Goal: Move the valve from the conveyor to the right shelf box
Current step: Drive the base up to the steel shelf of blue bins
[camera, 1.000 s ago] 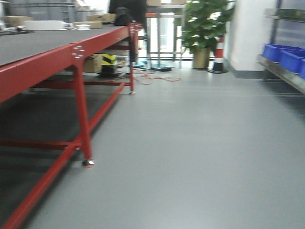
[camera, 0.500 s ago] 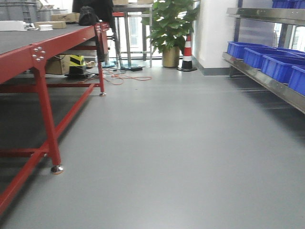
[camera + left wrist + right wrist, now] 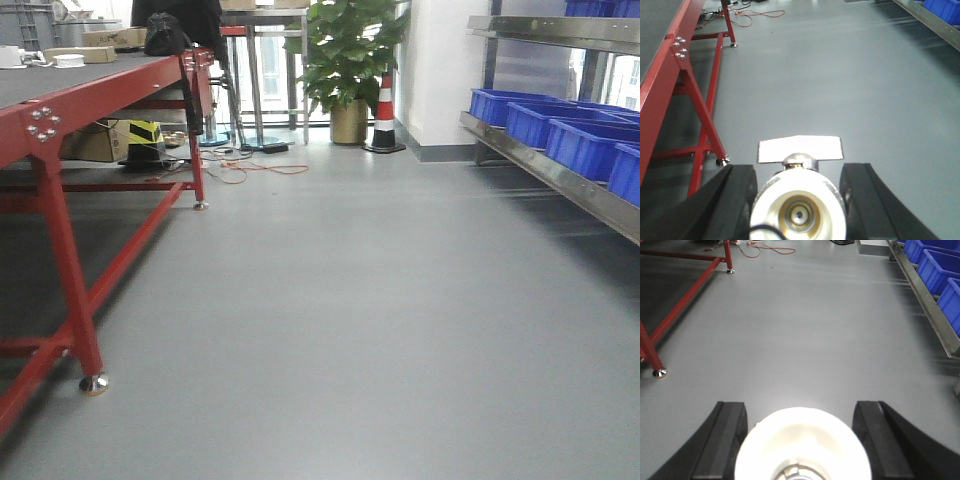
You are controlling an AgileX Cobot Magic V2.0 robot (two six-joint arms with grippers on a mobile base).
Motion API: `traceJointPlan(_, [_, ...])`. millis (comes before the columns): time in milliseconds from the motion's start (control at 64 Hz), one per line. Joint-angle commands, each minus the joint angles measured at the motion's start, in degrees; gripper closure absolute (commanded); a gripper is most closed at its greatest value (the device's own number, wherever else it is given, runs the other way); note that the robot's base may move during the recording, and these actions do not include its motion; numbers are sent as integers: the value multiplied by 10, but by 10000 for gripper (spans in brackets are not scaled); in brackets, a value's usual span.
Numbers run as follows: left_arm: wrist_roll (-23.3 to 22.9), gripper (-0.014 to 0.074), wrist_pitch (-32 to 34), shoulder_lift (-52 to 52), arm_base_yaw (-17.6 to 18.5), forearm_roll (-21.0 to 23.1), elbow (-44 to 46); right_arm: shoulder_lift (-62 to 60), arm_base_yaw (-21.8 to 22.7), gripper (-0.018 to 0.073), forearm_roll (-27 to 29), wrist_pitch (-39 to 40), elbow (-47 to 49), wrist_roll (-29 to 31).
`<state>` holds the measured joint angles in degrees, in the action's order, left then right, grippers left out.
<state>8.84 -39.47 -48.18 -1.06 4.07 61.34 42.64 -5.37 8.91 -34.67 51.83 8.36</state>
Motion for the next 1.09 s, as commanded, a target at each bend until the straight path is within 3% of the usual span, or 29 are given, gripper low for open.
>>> traceJointPlan(0, [-4, 708, 34, 5, 4, 4, 2, -5, 1, 713, -2, 41, 6, 2])
traceJointPlan(1078, [-4, 708, 35, 5, 4, 4, 2, -5, 1, 713, -2, 43, 6, 2])
